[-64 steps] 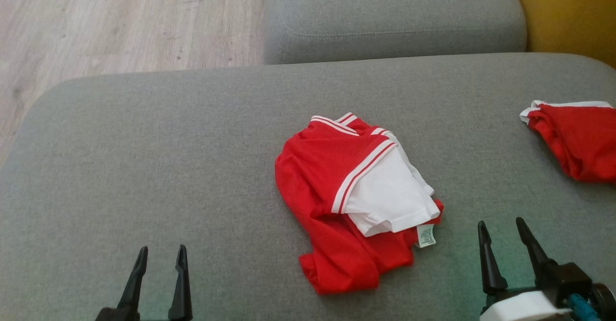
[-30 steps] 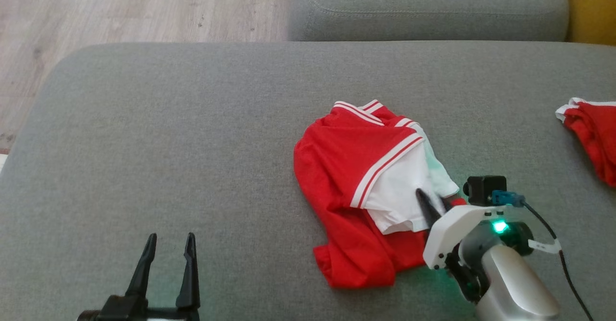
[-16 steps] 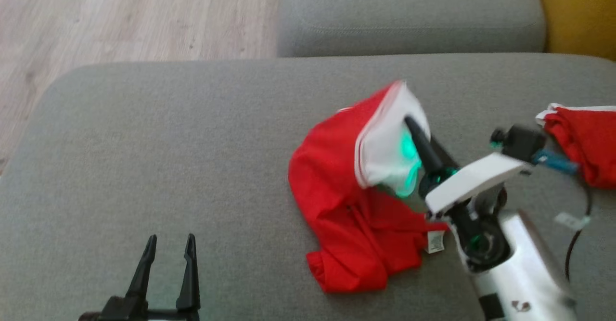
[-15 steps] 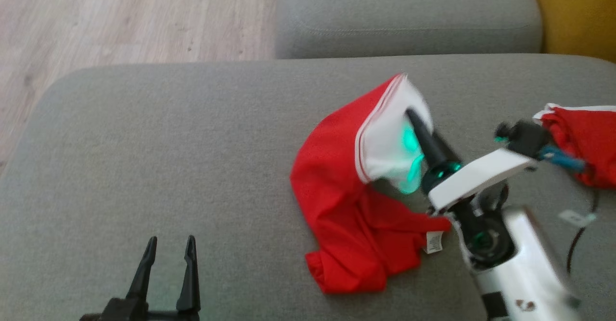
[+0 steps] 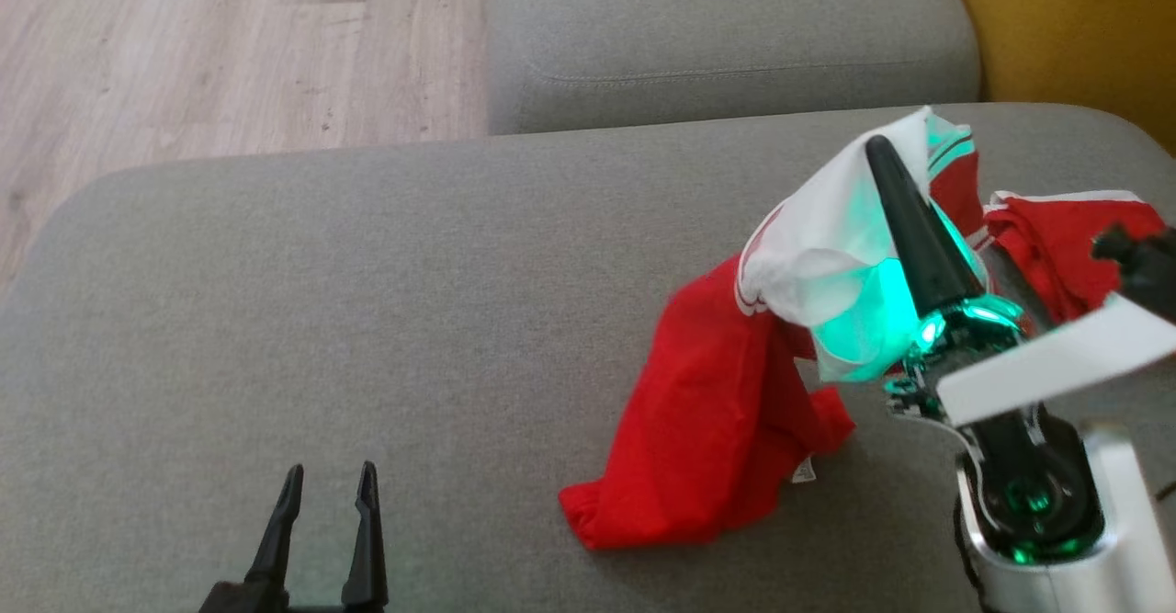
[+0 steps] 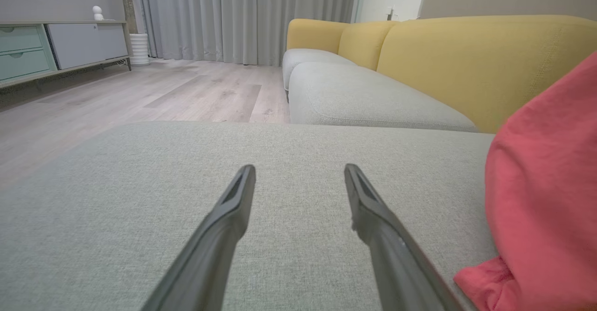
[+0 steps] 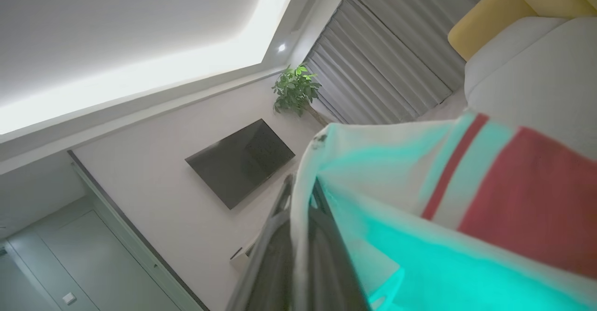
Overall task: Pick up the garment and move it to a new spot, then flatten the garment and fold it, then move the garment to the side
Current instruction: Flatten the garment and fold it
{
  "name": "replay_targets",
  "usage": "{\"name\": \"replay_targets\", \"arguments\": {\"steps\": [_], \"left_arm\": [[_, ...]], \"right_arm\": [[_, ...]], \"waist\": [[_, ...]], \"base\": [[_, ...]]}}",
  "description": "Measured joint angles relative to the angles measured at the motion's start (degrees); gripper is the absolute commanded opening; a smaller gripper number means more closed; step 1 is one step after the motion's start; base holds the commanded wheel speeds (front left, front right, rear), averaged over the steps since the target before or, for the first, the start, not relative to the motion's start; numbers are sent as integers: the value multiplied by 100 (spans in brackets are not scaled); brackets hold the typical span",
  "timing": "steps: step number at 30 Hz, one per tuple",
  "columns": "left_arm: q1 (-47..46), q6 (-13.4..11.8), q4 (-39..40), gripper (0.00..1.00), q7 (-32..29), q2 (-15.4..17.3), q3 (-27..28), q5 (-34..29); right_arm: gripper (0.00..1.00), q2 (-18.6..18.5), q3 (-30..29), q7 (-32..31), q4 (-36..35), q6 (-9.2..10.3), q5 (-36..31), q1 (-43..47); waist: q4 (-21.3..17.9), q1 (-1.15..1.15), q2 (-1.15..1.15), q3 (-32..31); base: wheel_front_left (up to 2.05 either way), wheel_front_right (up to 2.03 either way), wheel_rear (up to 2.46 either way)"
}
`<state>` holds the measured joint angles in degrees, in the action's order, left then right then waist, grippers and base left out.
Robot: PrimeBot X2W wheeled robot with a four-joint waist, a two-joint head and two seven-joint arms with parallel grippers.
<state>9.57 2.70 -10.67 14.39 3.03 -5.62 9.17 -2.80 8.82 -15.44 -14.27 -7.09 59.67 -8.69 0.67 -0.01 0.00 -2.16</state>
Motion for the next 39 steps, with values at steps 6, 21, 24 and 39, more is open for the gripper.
{"name": "replay_targets", "arguments": {"steps": [6,21,24,39], "left_arm": [[-3,7,5,100,0,0,-34,0],[-343,85,-110,100,0,0,-606,154],[-447,91,-164,100,0,1,-749,156],[-601,77,-220,100,0,-1,-865,296]], "right_arm": [[0,2,32,358,-36,0,159,213],[0,-9,-198,1618,4847,4,-434,-2427],[0,-34,-229,2006,6200,4,-909,-3294],[100,-71,319,2962,8916,4,-1872,-4713]], "waist": [[-36,0,0,67],[541,1,0,335],[749,1,0,427],[1059,1,0,721]], "base": [[0,0,0],[0,0,0],[0,0,0],[0,0,0]]}}
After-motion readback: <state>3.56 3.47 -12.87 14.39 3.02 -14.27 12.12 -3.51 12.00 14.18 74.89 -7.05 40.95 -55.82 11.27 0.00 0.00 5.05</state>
